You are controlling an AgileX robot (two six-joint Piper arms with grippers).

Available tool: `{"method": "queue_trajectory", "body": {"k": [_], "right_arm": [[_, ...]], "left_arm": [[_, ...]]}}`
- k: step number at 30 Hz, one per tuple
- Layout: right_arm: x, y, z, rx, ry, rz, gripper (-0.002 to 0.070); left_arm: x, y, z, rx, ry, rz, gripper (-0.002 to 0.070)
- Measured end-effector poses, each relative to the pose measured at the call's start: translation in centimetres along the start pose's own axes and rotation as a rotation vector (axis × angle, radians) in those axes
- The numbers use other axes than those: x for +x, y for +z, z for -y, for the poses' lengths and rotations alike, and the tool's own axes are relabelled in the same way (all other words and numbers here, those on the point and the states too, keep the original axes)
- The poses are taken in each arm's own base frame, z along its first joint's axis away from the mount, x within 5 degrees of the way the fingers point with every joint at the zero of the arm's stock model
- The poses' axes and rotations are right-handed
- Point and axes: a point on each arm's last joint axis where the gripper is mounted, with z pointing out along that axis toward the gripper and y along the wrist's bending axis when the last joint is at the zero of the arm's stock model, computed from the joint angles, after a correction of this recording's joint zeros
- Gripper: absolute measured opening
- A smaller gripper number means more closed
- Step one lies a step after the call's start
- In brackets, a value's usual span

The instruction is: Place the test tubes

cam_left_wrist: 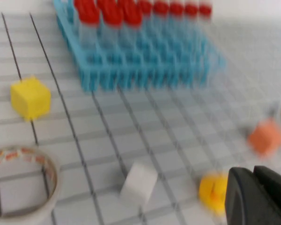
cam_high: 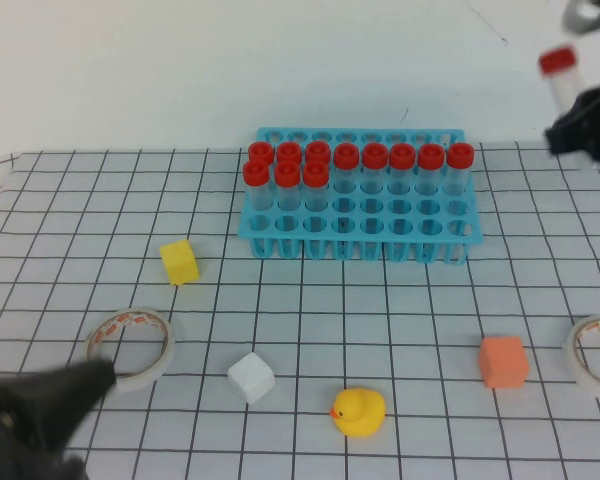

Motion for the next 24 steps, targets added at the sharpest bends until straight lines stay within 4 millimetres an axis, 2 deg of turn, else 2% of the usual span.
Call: {"method": "queue_trajectory", "body": {"k": [2,4,6,7,10,14,20,24], "right_arm": [[-0.4,-2.4,-0.2,-0.004,-0.006,0.124,0.0236],[0.0,-3.9,-0.9,-0.021,-0.015,0.227,0.0236],[0.8,-5.3,-2.1,-0.057,-0.031,0.332,0.0236],[1.8,-5.9,-3.5,-0.102,-0.050,0.408,0.0235],[3.5,-6.0,-6.0,-0.185,-0.084,0.490,0.0235],[5.8,-5.4,-9.8,-0.311,-0.159,0.517,0.0235],[6.6,-5.9,-15.0,-0.484,-0.253,0.608,0.0235],[7.0,-6.8,-17.9,-0.590,-0.290,0.688,0.0235]], "left_arm": [[-1.0,-0.1,-0.1,-0.008,-0.101,0.107,-0.0001],[-1.7,-0.2,-0.3,-0.018,-0.148,0.188,-0.0001],[-2.1,-0.3,-0.4,-0.034,-0.086,0.235,-0.0001],[-2.3,-0.3,-0.2,-0.025,0.007,0.259,-0.0001],[-2.6,-0.4,0.2,0.011,0.114,0.285,-0.0001],[-3.1,-0.6,1.1,0.070,0.249,0.318,-0.0001],[-5.4,-1.8,3.0,0.169,0.318,0.381,-0.0001],[-6.4,-2.7,4.6,0.297,0.324,0.399,-0.0001]]}}
